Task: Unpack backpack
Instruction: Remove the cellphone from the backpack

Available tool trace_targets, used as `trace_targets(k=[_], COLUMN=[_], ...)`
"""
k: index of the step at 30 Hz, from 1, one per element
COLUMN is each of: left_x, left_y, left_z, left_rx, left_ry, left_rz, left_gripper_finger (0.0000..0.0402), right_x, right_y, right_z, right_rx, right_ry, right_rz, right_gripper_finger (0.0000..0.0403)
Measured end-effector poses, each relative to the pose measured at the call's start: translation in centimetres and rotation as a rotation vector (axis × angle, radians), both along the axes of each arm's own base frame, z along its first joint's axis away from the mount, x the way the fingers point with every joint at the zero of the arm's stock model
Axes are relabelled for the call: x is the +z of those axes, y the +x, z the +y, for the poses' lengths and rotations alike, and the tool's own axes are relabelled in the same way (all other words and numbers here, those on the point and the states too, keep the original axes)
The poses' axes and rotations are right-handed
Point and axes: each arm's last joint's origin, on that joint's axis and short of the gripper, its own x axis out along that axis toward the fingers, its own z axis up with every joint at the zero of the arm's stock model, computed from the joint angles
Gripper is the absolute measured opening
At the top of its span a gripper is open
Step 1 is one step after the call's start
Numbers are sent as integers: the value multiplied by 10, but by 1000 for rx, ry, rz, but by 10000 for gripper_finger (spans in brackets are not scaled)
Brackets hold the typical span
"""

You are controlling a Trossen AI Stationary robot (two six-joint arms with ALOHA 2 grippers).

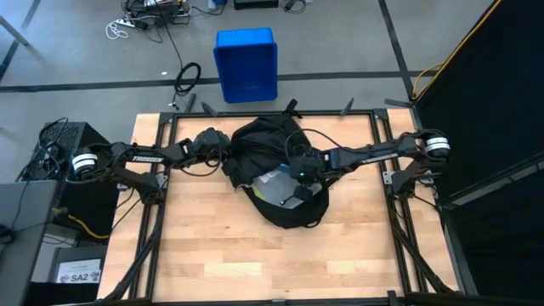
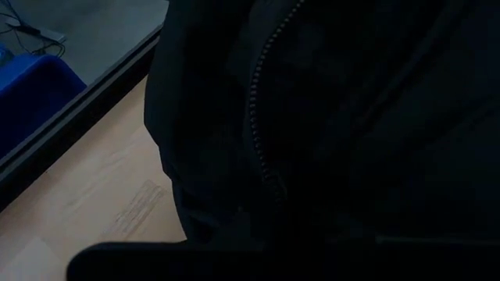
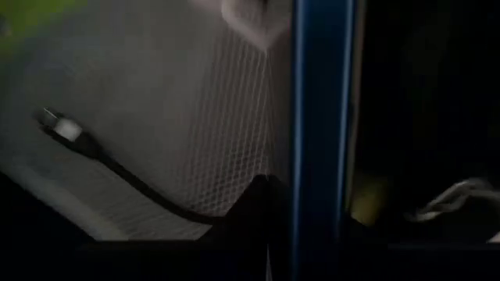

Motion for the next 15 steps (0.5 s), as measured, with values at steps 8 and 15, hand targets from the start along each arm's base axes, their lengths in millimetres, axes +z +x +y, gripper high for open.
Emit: trace_targets(k=[8,15], left_x=[0,-2], left_y=[0,-1], left_z=[0,-1], left_rx=[1,-2], left_ry=[-1,-7], left_rz=[2,24], left_gripper_finger=[0,0], right_x=[56,74], right_y=[-16,-69], right_z=[27,34], right_rx=[60,-157], right_ry=[-62,-189], right_rz=[-274,-157], right_gripper_finger=[2,1])
